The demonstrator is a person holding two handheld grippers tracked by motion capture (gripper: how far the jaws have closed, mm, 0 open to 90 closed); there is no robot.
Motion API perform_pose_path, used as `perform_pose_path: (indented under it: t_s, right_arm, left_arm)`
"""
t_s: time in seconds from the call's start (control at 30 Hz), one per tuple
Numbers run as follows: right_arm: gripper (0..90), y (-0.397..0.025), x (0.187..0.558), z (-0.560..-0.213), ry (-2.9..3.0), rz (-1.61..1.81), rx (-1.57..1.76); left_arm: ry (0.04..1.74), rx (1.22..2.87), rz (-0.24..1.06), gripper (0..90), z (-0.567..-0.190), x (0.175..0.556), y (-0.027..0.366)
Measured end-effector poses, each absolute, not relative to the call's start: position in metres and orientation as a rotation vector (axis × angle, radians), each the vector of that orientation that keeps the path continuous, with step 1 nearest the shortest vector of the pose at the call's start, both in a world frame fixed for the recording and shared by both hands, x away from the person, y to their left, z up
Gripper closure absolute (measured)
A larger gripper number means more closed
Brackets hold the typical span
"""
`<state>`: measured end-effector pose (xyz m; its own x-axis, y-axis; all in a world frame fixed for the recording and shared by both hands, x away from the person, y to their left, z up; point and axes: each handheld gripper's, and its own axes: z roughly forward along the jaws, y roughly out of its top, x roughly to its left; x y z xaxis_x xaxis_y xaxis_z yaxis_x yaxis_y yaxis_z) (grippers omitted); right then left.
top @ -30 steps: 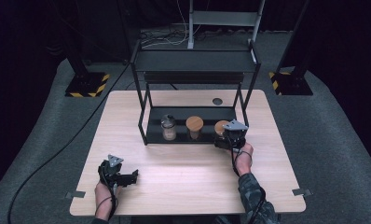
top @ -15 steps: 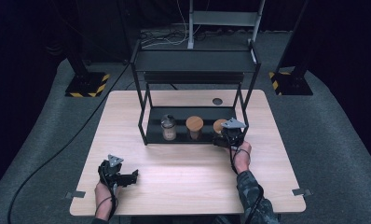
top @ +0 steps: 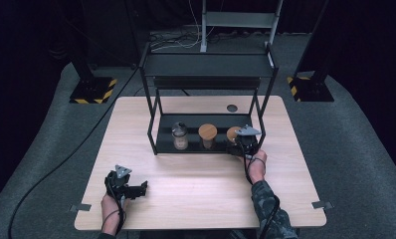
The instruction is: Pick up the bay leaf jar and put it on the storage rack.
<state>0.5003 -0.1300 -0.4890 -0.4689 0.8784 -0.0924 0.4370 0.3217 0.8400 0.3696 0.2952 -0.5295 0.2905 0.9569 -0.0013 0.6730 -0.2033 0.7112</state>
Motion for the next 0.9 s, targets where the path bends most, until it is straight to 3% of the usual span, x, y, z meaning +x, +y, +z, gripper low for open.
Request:
perform_pose_path:
  t_s: [0.9]
  right_arm:
    - [24.5, -0.129, 0.514, -0.494, 2.044, 1.046, 1.192]
  left_arm:
    - [1.453, 1.957, 0.604, 0.8, -0.529, 0.37, 0.295]
